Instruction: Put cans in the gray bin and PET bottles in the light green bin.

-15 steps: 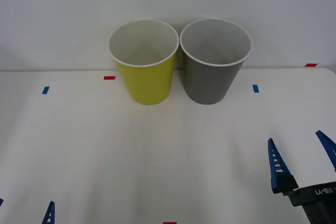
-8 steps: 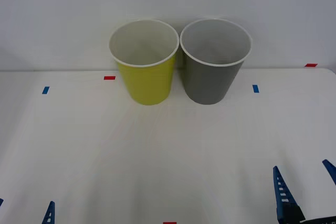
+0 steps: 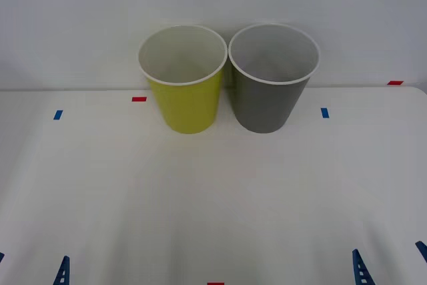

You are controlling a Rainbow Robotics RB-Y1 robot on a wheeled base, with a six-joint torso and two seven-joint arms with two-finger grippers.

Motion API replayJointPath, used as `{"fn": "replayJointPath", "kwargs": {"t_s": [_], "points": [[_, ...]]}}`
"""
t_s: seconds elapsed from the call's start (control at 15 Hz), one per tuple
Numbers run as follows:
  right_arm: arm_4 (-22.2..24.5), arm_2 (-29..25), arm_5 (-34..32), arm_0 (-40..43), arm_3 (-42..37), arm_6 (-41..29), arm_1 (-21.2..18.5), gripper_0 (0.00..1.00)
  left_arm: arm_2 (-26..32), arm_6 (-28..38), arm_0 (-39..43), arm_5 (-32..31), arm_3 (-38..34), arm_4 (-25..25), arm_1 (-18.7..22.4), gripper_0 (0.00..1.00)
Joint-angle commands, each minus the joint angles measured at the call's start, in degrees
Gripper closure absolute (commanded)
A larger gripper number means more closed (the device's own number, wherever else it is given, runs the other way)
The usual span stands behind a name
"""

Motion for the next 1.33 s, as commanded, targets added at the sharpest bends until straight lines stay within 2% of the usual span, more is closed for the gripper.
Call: {"fn": "replayJointPath", "kwargs": {"t_s": [0.07,1.33], "points": [[-0.1,0.3,-0.2,0.0,0.0,0.0,0.3,0.0,0.0,0.0,0.0,0.0,0.0,0.0,0.0,0.0],[-0.1,0.3,-0.2,0.0,0.0,0.0,0.3,0.0,0.0,0.0,0.0,0.0,0.0,0.0,0.0,0.0]]}}
